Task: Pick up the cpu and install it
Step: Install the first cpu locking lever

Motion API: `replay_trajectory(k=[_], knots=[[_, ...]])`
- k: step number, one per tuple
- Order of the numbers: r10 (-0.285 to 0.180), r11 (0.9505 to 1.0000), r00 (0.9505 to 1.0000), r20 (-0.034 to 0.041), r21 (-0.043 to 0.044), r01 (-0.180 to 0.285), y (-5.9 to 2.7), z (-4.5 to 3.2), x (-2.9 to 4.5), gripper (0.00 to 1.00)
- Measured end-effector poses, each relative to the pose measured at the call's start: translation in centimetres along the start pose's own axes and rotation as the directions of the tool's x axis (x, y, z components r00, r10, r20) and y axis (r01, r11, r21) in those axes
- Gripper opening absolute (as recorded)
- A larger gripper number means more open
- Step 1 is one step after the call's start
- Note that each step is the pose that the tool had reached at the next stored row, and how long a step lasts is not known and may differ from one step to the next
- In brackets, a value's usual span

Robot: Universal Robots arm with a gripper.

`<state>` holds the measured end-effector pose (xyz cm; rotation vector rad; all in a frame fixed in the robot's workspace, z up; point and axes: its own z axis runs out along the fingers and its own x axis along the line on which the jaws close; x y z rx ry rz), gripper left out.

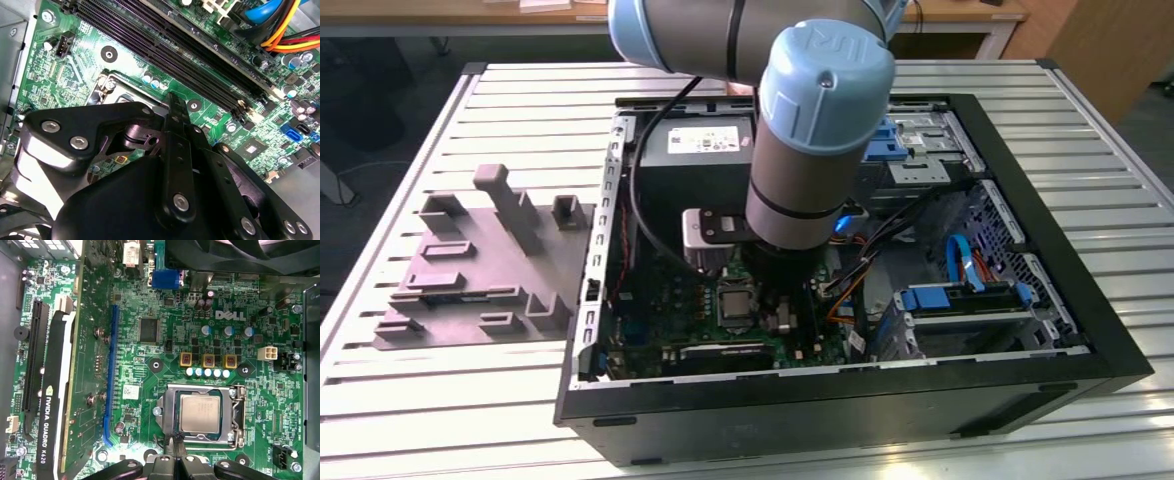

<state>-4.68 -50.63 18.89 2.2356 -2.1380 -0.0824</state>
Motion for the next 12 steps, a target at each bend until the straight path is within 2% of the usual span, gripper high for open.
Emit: replay_trajectory(k=[12], knots=[[-0.013,0.9999,0.9999,-0.0009,0.0001,0.013,-0.25,-0.01,0.01,0.11]])
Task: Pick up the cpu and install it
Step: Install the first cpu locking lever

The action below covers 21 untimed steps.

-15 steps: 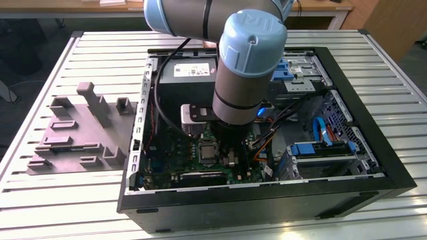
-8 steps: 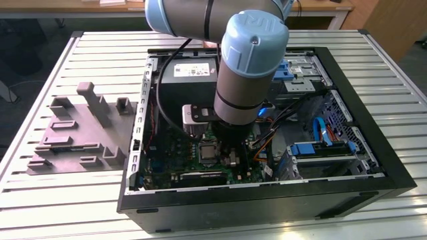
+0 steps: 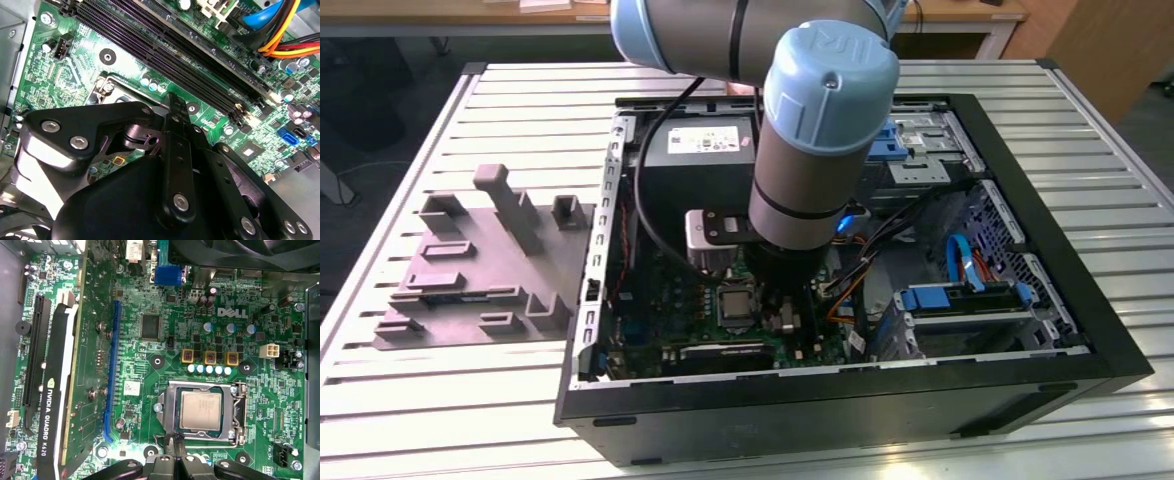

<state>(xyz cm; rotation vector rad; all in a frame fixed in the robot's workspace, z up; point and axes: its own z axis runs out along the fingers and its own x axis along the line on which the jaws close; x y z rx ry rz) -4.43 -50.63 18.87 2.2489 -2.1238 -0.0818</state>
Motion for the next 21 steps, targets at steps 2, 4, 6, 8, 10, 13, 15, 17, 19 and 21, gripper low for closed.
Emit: replay_trajectory(k=[2,4,6,8,10,13,15,17,19,21], knots=[[-0.002,1.0,1.0,-0.0002,-0.0001,0.002,-0.03,0.0,0.0,0.11],[-0.005,1.0,1.0,-0.0006,-0.0001,0.005,-0.06,0.03,0.0,0.11],[-0.009,1.0,1.0,-0.0008,0.0004,0.009,-0.07,0.1,0.0,0.11],[-0.012,0.9999,0.9999,-0.0007,0.0025,0.012,-0.1,0.23,-0.01,0.11],[-0.015,0.9999,0.9999,-0.0013,0.0033,0.015,-0.09,0.27,-0.01,0.11],[-0.017,0.9999,0.9999,-0.0017,0.0041,0.017,-0.08,0.28,0.0,0.11],[-0.017,0.9998,0.9999,-0.0014,0.0048,0.017,-0.05,0.28,-0.01,0.11],[-0.017,0.9998,0.9999,-0.0006,0.0052,0.017,-0.04,0.16,-0.02,0.11],[-0.017,0.9998,0.9999,-0.0005,0.0051,0.017,-0.02,-0.07,-0.03,0.11],[-0.017,0.9998,0.9999,-0.0014,0.0051,0.017,0.01,-0.43,-0.02,0.11]])
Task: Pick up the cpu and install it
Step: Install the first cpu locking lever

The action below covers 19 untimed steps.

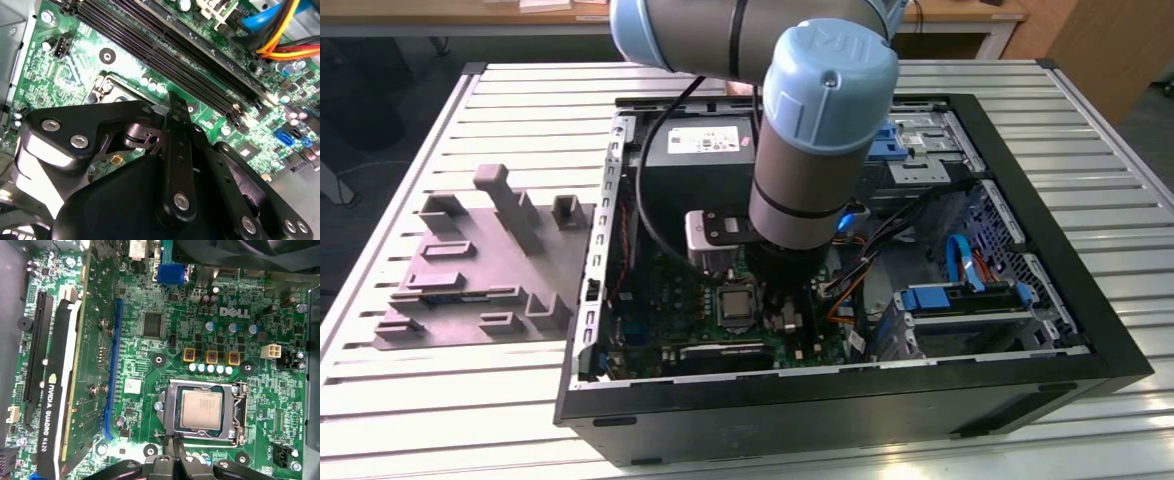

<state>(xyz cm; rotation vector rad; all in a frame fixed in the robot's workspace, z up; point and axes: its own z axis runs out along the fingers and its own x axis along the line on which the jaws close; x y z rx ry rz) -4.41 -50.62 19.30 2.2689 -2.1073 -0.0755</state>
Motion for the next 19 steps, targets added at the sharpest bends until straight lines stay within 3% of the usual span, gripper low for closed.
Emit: replay_trajectory(k=[5,12,19], knots=[[0.0,1.0,1.0,-0.0001,-0.0001,0.0,0.08,-1.26,-0.01,0.11],[0.0,1.0,1.0,0.0002,0.0004,0.0,0.24,-3.77,-0.02,0.11],[0.0,1.0,1.0,0.0002,0.0009,0.0,0.24,-3.81,-0.02,0.11]])
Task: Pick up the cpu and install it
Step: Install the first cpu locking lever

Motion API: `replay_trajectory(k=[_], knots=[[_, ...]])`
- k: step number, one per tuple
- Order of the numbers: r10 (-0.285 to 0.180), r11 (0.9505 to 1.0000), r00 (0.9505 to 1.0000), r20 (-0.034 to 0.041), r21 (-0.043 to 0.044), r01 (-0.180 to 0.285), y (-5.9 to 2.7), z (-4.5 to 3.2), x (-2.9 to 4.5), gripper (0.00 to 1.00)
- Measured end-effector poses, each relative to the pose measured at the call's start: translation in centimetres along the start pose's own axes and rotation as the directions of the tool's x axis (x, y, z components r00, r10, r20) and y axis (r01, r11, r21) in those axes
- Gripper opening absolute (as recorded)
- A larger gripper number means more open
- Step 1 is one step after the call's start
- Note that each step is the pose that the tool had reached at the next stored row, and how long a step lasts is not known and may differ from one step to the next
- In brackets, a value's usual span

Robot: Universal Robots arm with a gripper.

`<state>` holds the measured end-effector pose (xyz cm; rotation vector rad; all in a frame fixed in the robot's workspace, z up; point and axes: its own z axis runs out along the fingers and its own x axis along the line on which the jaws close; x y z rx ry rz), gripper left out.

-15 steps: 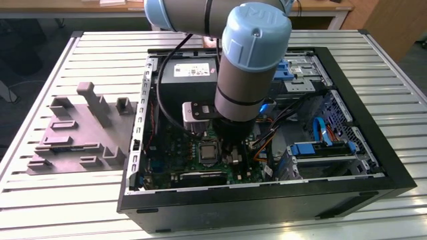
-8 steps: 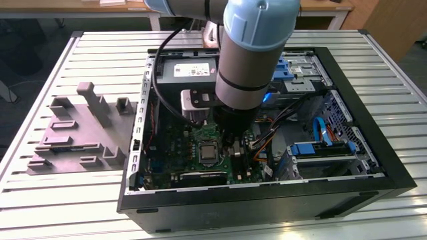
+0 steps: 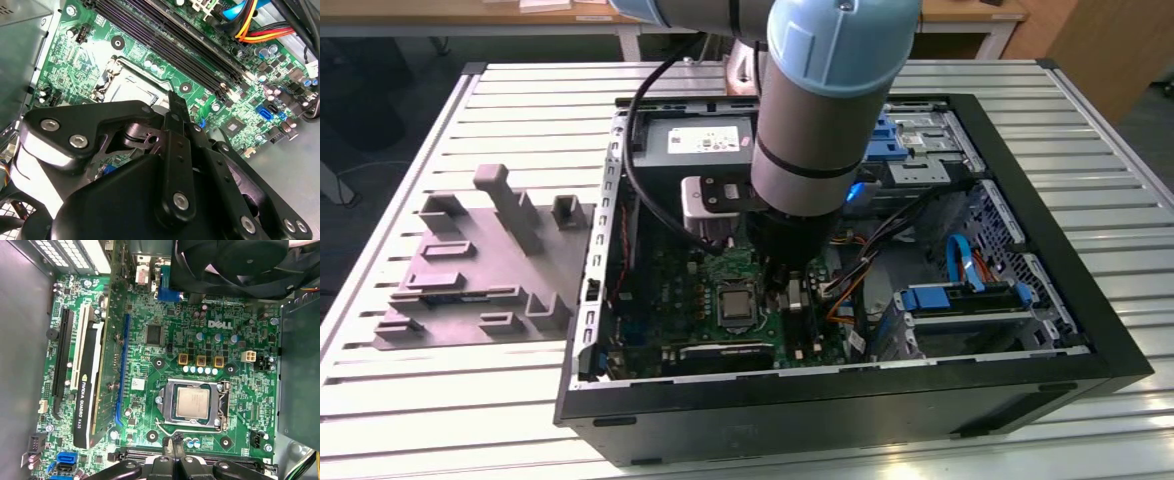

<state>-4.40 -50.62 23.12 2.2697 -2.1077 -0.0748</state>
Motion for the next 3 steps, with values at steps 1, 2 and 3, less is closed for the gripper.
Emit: replay_trajectory(k=[1,2,3], knots=[[0.0,1.0,1.0,0.0,0.0001,0.0,0.0,0.0,0.0,0.11],[0.0,1.0,1.0,0.0,0.0001,0.0,0.0,0.0,0.0,0.11],[0.0,1.0,1.0,-0.0001,0.0001,0.0,0.0,0.0,0.0,0.11]])
